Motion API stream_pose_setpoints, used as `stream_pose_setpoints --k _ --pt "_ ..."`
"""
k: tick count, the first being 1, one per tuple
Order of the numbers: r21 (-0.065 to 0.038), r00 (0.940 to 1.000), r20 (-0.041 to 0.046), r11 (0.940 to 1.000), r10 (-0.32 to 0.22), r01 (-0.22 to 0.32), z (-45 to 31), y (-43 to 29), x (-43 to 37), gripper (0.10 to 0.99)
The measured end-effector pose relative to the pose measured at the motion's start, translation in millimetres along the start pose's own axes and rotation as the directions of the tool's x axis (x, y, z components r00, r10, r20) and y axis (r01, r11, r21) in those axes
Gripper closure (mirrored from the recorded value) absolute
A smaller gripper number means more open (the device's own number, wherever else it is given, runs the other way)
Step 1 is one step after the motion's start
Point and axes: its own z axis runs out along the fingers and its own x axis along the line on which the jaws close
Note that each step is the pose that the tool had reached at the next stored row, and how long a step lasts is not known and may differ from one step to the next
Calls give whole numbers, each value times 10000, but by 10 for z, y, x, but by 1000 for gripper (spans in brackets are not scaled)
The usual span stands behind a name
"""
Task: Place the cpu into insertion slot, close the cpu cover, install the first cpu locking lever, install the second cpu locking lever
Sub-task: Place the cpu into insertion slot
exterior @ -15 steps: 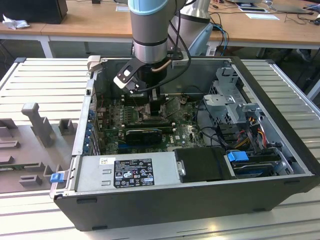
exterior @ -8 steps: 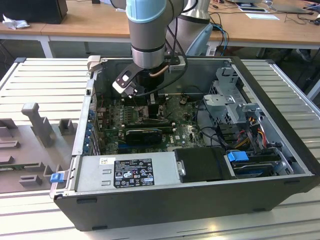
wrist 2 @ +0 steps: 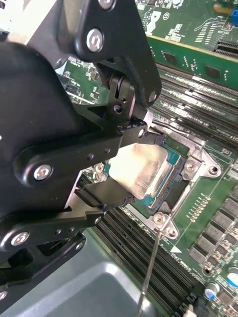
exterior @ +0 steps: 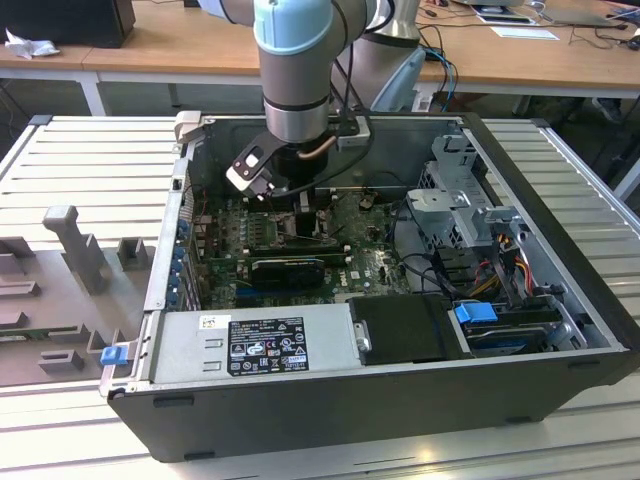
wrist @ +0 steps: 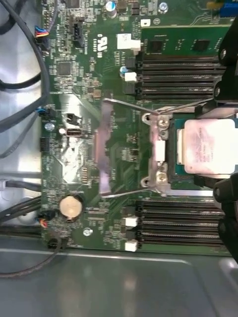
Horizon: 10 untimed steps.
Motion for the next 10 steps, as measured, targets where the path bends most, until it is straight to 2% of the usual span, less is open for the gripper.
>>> stream_pose_setpoints --k 10 --pt "49 10000 9 10000 61 -61 33 -4 4 557"
